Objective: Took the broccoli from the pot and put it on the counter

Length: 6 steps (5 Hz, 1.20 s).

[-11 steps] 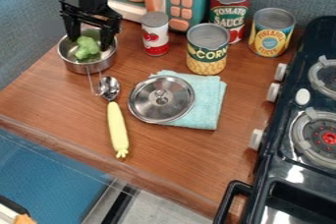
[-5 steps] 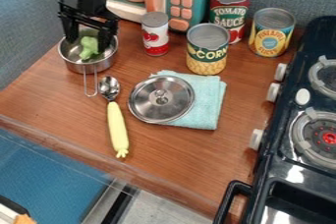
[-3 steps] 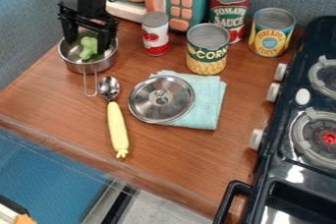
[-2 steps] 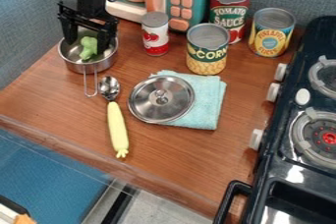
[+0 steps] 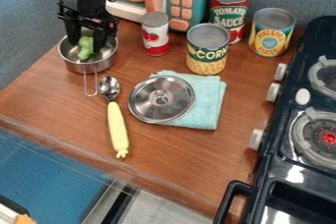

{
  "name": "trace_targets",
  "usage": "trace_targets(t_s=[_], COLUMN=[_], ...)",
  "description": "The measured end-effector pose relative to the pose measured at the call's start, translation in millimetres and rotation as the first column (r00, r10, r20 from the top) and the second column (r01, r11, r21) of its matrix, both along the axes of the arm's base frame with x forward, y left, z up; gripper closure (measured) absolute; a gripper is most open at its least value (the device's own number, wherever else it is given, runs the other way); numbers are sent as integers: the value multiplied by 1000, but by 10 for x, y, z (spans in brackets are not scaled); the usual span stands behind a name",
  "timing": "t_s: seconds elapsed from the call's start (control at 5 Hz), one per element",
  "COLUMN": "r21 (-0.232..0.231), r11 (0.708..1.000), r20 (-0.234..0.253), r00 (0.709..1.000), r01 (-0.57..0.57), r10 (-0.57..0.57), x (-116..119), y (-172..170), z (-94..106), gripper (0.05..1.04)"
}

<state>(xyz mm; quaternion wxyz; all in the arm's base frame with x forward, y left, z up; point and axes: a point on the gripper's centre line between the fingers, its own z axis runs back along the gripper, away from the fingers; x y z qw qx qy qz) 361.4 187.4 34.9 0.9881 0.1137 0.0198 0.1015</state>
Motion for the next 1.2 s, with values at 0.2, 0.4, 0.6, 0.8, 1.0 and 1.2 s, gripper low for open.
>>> trace_targets(t_s=[0.2,0.4,0.6,0.8,1.0,1.2], r21=[-1,0,-12,-47,-53,-63], r11=[1000,1000,1000,999,998,997], r20=[3,7,18,12,50,55], r00=[1000,1000,1000,1000,998,998], r01=[-4,-4,5,12,34,45], r10=[4,4,-5,-12,-31,-41], x=[-18,-28,-14,-29,14,37], y=[-10,-16,-36,-93,-145,-175], z=[-24,-23,-7,25,178,226], gripper=[474,474,473,474,473,473])
